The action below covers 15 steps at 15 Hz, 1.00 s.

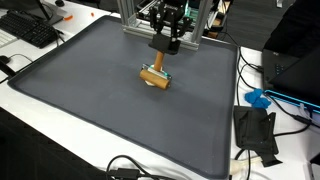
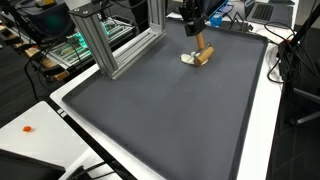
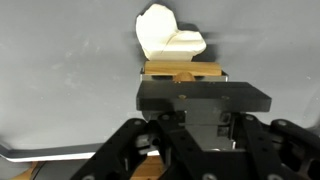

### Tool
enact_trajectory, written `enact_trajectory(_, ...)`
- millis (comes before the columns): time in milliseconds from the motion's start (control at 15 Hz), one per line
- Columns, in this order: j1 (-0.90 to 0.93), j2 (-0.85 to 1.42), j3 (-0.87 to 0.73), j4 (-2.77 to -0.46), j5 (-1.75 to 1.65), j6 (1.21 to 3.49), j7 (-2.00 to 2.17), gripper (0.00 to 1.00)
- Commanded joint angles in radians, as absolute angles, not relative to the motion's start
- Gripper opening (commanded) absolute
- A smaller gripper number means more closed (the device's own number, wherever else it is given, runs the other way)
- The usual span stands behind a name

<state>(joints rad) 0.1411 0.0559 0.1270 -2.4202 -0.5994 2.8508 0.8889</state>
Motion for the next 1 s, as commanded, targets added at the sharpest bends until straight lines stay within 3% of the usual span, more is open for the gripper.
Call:
enact_trajectory(0, 0.144, 0.134, 0.104, -2.398, -0.695, 2.822, 1.037, 0.22)
enact_trajectory(333, 0.148, 0.155, 0.106, -2.368, -0.726, 2.784, 1.129, 0.22)
enact_trajectory(933, 0.146, 0.130, 0.175, -2.342, -0.421, 2.619, 0.920, 0.22)
